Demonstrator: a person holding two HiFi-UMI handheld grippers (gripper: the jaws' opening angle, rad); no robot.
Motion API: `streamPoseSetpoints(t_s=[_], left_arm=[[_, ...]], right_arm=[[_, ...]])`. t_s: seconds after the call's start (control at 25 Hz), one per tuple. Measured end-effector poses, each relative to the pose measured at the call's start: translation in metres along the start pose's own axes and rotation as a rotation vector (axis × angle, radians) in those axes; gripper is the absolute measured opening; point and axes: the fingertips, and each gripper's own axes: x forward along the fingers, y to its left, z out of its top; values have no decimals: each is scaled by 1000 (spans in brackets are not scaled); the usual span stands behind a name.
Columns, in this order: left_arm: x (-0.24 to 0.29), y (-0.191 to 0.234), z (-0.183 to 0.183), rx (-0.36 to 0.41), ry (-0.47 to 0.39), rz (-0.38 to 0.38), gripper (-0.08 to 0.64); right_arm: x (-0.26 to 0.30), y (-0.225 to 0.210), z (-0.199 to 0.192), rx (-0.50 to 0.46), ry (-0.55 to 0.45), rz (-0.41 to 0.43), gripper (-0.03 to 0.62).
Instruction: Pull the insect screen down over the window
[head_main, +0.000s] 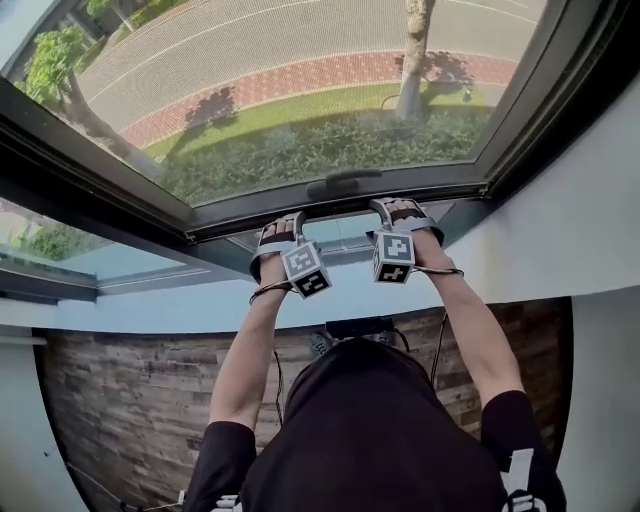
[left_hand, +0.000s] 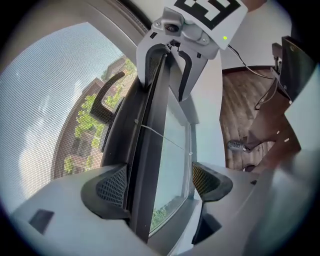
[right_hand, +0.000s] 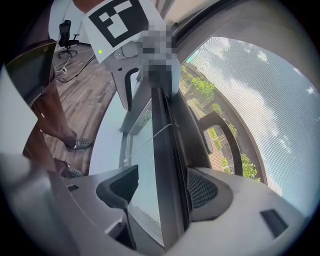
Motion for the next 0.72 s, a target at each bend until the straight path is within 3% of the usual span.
streamPoseSetpoints(t_s=[0.28, 0.72], left_arm=[[-5, -17, 3, -34, 16, -83, 426], [-7, -5, 7, -76, 30, -82, 426]], right_arm=[[11, 18, -8, 6, -25, 7, 307], [14, 3, -6, 15, -96, -36, 305]])
